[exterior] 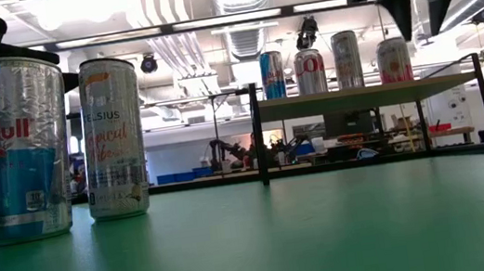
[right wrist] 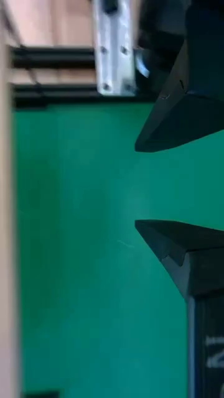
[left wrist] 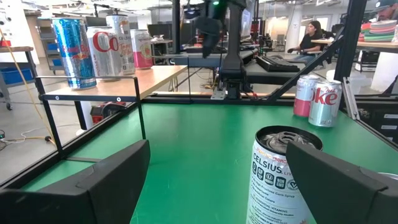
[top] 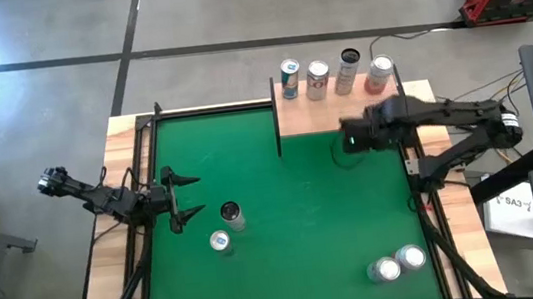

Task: Place canned beverage on shelf
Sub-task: Put the pink-white soda can on the shelf aligned with the other pink-white soda can

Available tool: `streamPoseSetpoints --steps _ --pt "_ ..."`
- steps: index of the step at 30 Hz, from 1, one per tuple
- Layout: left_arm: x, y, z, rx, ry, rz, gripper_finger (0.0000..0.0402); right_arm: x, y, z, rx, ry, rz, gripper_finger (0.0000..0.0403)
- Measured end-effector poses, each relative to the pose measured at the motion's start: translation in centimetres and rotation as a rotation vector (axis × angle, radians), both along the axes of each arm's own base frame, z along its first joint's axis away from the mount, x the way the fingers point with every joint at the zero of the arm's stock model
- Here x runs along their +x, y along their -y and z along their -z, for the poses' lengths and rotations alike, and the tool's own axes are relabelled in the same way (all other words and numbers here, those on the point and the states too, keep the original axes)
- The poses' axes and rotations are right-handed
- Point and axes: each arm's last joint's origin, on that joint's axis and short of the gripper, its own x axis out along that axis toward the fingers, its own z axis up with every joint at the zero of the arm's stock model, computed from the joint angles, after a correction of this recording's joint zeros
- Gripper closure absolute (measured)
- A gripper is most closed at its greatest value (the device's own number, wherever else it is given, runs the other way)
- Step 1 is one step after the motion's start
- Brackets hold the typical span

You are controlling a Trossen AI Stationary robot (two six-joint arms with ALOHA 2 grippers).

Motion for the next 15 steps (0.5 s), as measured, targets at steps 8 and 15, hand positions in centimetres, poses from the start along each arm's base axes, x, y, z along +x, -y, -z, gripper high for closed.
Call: streamPoseSetpoints --steps 8,15 --pt "0.0 0.0 0.0 0.0 0.0 0.0 0.0041 -0.1 -7.3 0.2 0.028 0.079 0.038 0.0223" --pt "0.0 0.0 0.0 0.0 0.0 0.0 0.0041 -1.6 -13.0 1.4 0.064 0.071 0.115 0.0223"
